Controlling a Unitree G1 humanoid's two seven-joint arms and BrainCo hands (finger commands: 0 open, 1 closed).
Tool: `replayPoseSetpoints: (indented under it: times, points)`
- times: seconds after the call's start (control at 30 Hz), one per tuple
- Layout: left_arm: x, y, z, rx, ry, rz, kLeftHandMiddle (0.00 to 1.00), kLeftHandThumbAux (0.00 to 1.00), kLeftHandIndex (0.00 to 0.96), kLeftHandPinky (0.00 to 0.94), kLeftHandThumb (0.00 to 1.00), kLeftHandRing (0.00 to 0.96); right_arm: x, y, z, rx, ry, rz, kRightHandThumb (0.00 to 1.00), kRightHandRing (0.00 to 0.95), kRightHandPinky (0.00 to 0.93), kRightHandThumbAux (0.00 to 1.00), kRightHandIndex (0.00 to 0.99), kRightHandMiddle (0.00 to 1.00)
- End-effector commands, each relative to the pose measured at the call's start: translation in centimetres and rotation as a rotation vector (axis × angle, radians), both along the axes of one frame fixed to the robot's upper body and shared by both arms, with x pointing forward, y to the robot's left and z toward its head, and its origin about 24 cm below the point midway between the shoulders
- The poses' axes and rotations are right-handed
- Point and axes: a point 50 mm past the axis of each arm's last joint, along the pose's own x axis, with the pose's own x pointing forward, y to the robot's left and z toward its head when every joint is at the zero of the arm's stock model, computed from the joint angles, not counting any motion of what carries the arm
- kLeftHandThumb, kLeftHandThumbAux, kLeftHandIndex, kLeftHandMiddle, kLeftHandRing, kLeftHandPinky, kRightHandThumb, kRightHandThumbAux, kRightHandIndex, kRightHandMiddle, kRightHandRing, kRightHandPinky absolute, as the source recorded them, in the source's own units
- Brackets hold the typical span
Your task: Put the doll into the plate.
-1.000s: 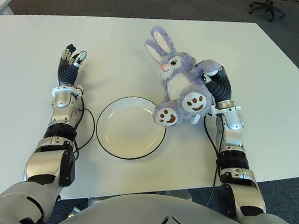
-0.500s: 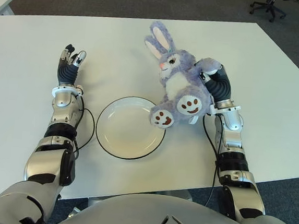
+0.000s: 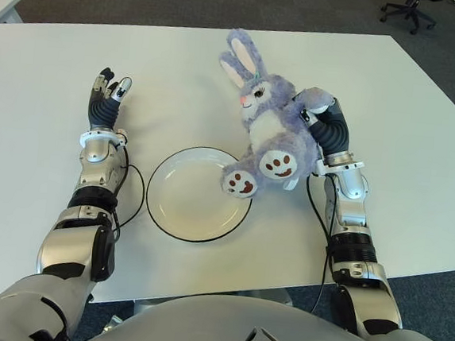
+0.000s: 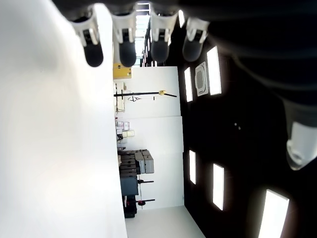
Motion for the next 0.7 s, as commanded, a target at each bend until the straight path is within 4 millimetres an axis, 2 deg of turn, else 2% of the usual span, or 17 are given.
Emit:
replayPoseSetpoints:
  times: [0.03, 0.2, 0.3, 0.7]
  points:
    - [-3.7, -1.4, -6.3, -0.075, 0.270, -0.002, 0.056, 0.482, 0.000, 0.091, 0.000, 0.078, -1.9, 0.5, -4.2, 0.067, 0.163, -0.024, 0.851, 0.685, 0.642, 0.665, 0.418, 0.589]
    - [-3.6, -1.4, -6.3, -0.077, 0.276, -0.001, 0.063, 0.481, 0.000, 0.074, 0.000, 0.084, -1.9, 0.6, -3.8, 0.060, 0.141, -0.032, 0.853, 0.703, 0.718, 0.661, 0.427, 0.598]
    - [-3.6, -1.4, -6.3, -0.080, 0.276, -0.002, 0.068, 0.480, 0.000, 0.084, 0.000, 0.090, -1.8, 0.6, -3.7, 0.054, 0.132, -0.032, 0.852, 0.707, 0.658, 0.664, 0.421, 0.596]
    - [-3.4, -1.5, -6.2, -0.083, 0.273, -0.005, 0.072, 0.480, 0.000, 0.081, 0.000, 0.092, -1.7, 0.9, -2.9, 0.045, 0.099, -0.026, 0.849, 0.705, 0.664, 0.668, 0.410, 0.585]
